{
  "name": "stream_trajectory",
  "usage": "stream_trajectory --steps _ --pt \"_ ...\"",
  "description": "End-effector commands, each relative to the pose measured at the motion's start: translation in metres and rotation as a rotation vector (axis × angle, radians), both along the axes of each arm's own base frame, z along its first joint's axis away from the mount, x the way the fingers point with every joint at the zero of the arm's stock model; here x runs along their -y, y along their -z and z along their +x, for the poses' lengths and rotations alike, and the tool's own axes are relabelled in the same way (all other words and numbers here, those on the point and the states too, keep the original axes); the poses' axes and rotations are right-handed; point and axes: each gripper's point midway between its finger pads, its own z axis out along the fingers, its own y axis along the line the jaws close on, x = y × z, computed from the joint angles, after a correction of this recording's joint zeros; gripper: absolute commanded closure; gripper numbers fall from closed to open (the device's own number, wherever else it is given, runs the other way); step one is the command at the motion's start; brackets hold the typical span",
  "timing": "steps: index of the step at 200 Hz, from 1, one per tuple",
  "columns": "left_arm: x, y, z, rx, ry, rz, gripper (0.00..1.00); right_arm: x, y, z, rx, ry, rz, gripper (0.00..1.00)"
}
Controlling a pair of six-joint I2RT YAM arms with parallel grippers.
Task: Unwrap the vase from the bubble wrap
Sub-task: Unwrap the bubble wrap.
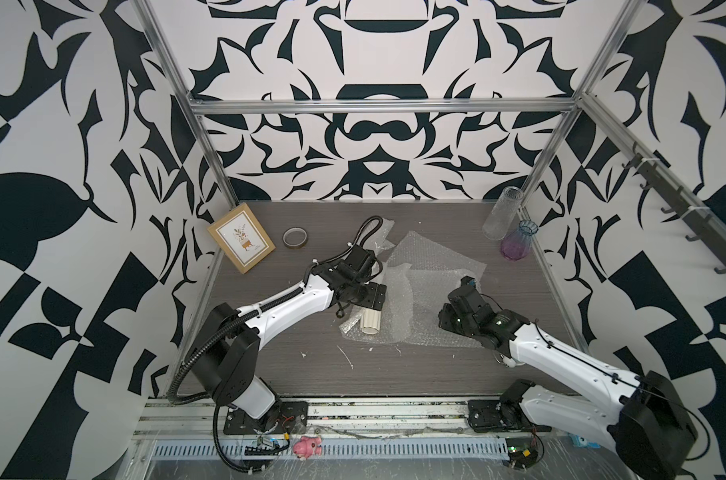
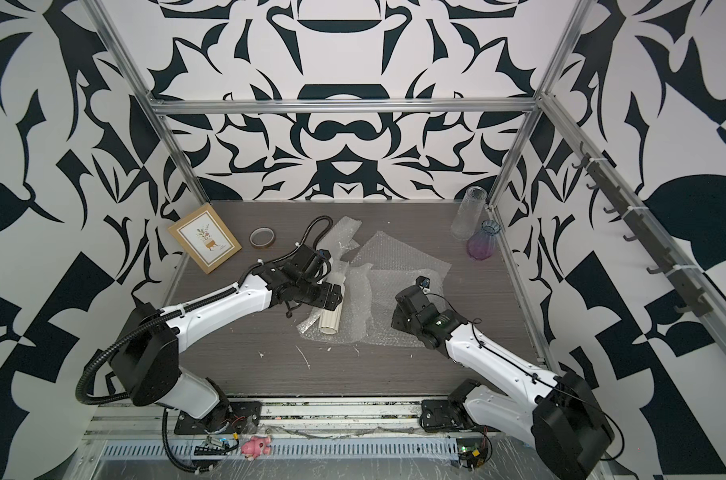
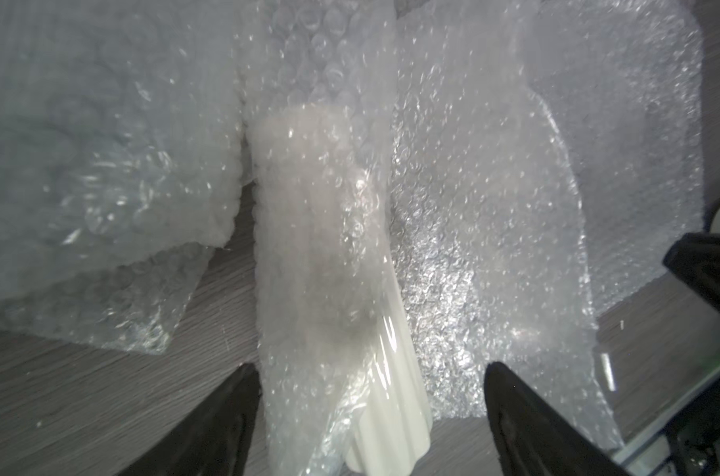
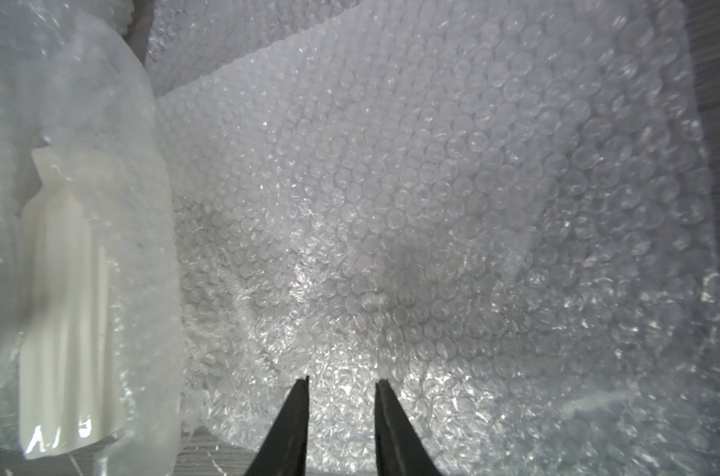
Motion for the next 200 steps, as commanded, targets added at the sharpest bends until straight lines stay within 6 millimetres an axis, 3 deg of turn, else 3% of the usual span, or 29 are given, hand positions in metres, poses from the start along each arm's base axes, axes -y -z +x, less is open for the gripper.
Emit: stream_trajectory --steps 1,50,106,157,200 --pt "-0.014 0.011 -0.011 -0.019 0.002 0.074 0.25 -0.008 -0.015 0.008 0.037 -0.023 0.054 0.69" --pt "-0.028 0.015 -0.021 -0.017 -0.018 0.083 0.35 -0.015 -0.021 0.013 0.04 -0.062 0.049 0.69" --pt "-0.017 0.02 -0.016 -0.026 0.015 0.075 0.57 -0.019 -0.02 0.015 0.031 -0.073 0.048 0.69" --pt "-0.01 0.024 -0.015 -0.035 0.035 0.06 0.67 -0.016 -0.023 0.013 0.039 -0.077 0.037 0.69" --pt "-0.017 0.024 -0.011 -0.006 0.013 0.085 0.94 -0.017 -0.035 0.017 0.062 -0.097 0.024 0.69"
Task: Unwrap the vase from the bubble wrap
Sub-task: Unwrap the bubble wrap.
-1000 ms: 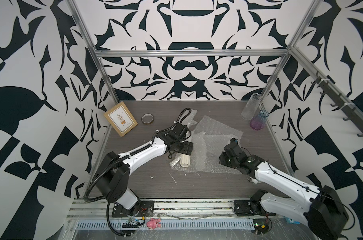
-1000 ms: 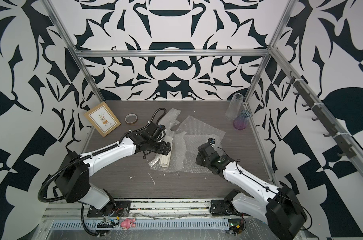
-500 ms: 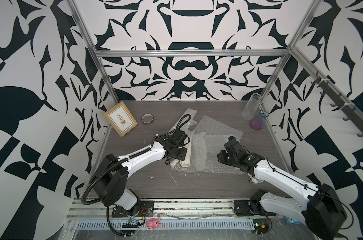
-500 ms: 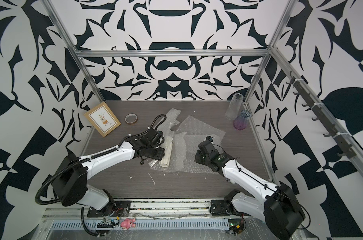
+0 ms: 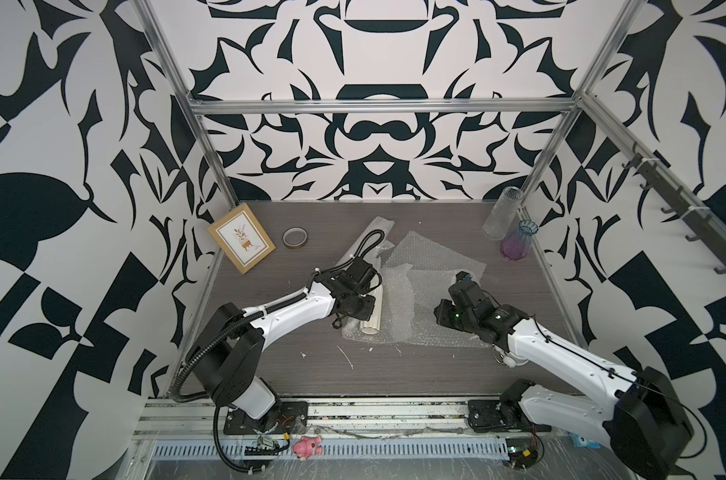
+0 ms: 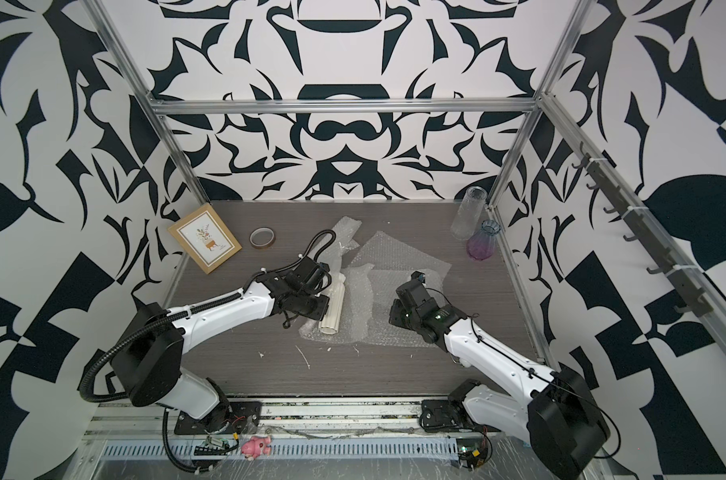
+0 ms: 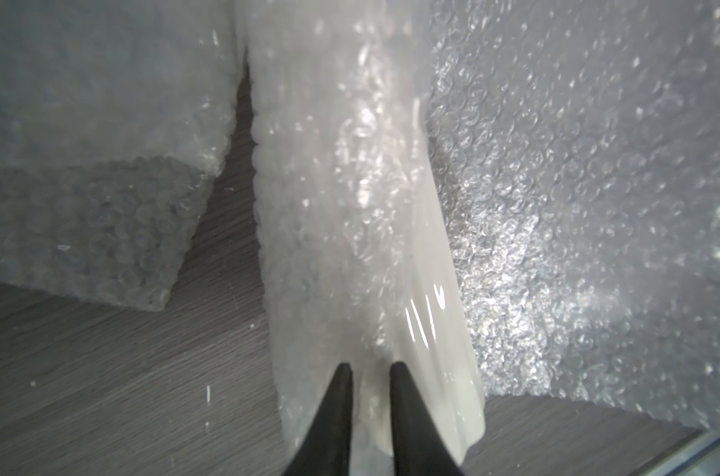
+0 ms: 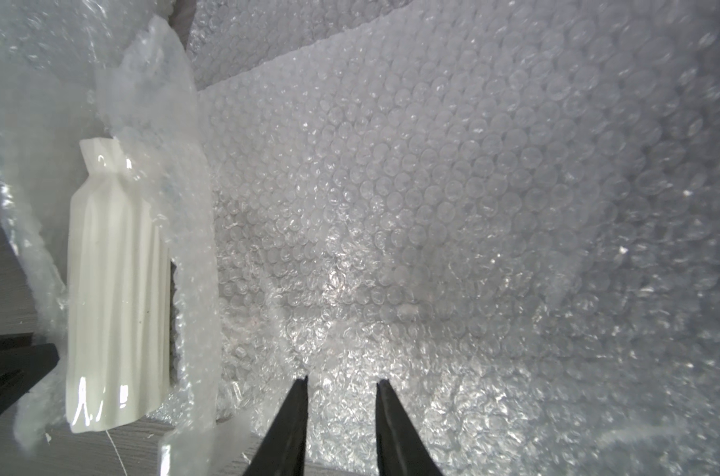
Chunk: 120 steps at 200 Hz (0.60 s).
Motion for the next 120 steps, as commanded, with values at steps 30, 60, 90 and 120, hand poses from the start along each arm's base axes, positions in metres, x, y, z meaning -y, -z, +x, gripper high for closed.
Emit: stream_trajectory --steps 30,60,90,120 --pt "-0.006 -0.011 0.008 0.062 -0.031 -0.008 1.0 -0.007 -0.043 0.015 0.094 -0.04 0.01 0.68" --pt "-0.014 -0.014 0.012 0.073 -0.089 -0.061 1.0 -0.014 -0.053 0.022 0.098 -0.069 -0.004 0.67" --pt "-0.024 -0.015 0.016 0.058 -0.168 -0.149 1.0 -0.029 -0.064 0.033 0.112 -0.106 0.003 0.63" --pt "-0.033 -0.009 0.019 0.039 -0.235 -0.225 1.0 -0.06 -0.077 0.044 0.132 -0.166 -0.015 0.58"
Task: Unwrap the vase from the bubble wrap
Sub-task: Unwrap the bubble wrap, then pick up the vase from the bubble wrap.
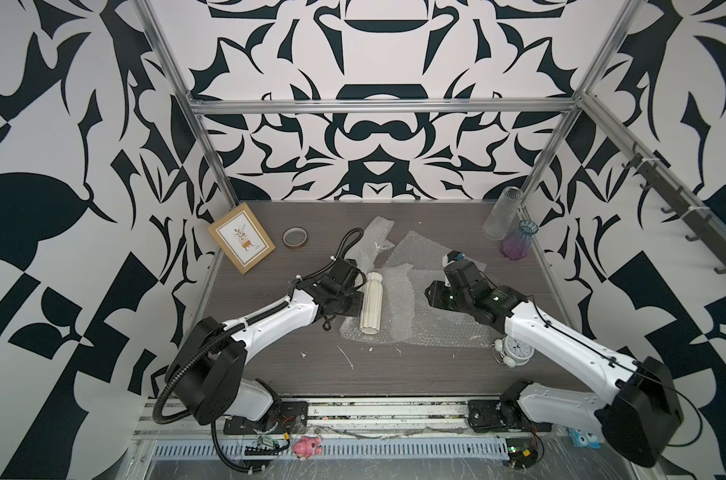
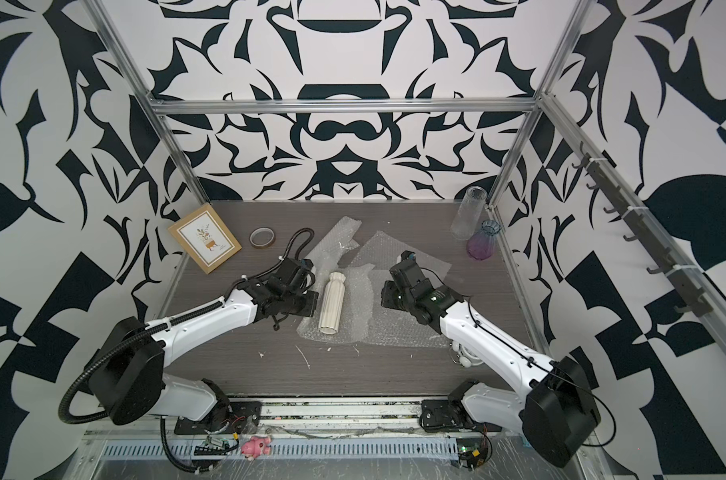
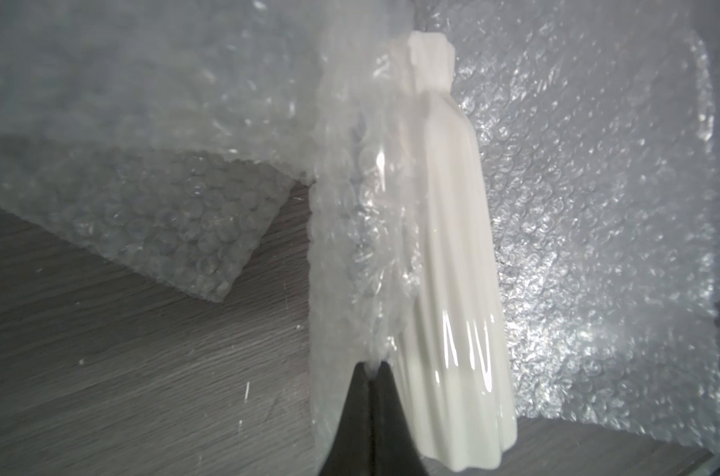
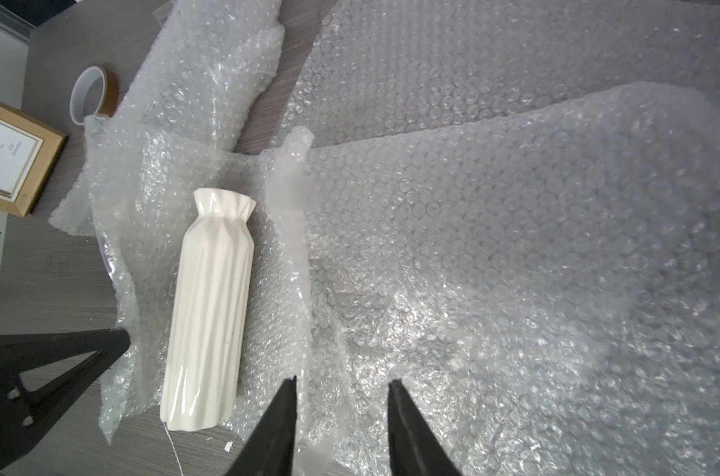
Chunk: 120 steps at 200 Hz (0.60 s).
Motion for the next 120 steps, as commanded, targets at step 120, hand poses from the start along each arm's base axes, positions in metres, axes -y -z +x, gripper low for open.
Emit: stream_trajectory --steps 120 --pt "-0.011 -0.006 0.019 -0.008 -0.099 -0.206 1.0 -0.137 0.028 0.064 -0.092 -0.109 0.023 0.44"
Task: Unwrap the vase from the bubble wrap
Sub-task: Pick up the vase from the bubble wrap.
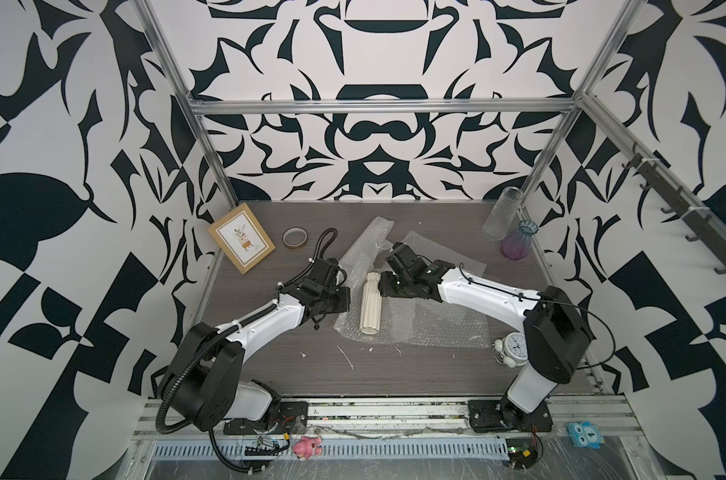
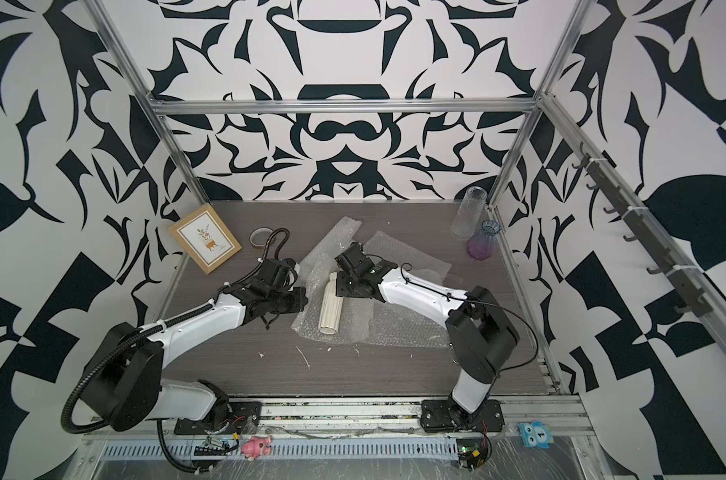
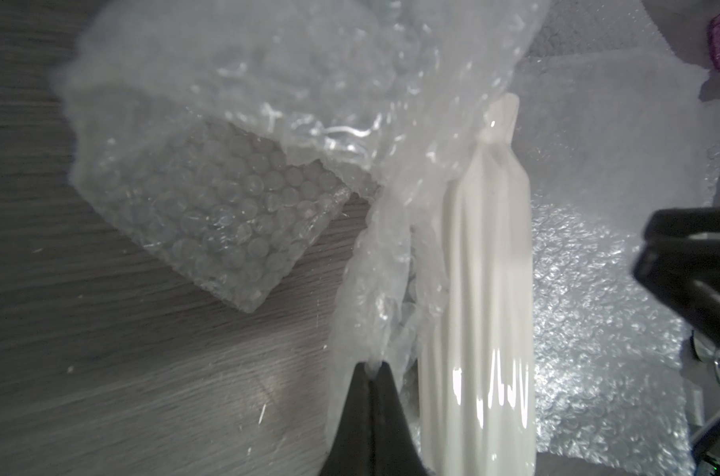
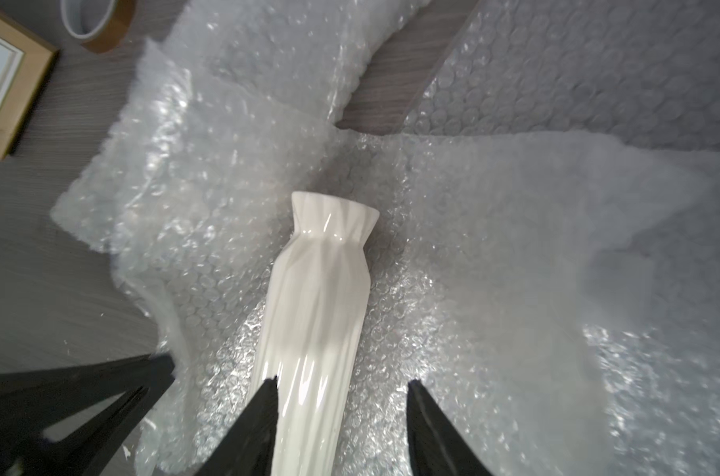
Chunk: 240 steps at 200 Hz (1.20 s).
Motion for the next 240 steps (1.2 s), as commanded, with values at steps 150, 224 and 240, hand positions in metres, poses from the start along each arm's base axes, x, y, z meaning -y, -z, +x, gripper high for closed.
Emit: stream_trajectory --steps 150,224,240 --pt "0.013 -0.015 0.0 0.02 0.052 -0.08 1.0 -0.025 0.03 0.064 -0.099 0.073 -0.002 0.37" --pt "0.018 -0.013 -0.001 0.002 0.047 -0.111 1.0 -0.027 0.055 0.065 -0.221 0.138 0.028 0.4" --pt "0.019 -0.011 -0.001 -0.003 0.045 -0.114 1.0 -0.028 0.061 0.064 -0.241 0.15 0.028 0.4"
